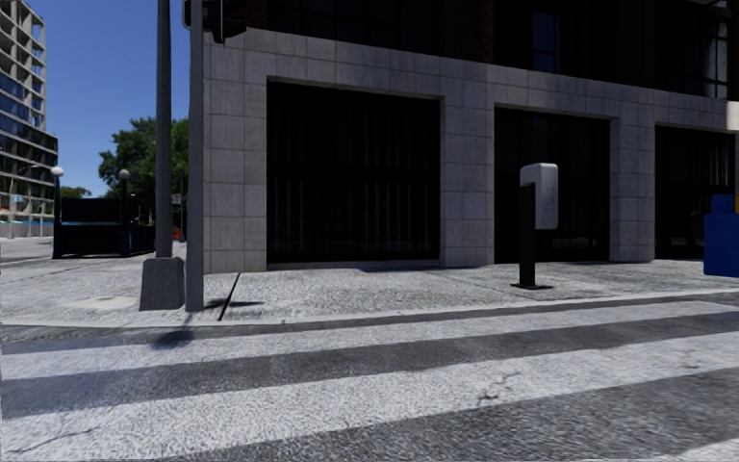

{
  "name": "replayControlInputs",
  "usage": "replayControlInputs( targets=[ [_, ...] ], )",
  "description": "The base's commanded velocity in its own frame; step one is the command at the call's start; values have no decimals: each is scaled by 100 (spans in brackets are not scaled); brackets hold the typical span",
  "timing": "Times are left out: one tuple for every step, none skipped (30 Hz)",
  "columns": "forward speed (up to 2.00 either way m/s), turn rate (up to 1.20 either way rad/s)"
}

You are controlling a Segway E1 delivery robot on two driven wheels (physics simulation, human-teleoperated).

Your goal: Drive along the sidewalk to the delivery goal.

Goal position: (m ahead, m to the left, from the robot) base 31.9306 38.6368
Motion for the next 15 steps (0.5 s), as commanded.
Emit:
replayControlInputs(
  targets=[
    [200,0],
    [200,0],
    [200,0],
    [200,0],
    [200,0],
    [200,0],
    [200,0],
    [200,0],
    [200,0],
    [200,0],
    [200,0],
    [200,0],
    [200,0],
    [200,0],
    [200,0]
  ],
)
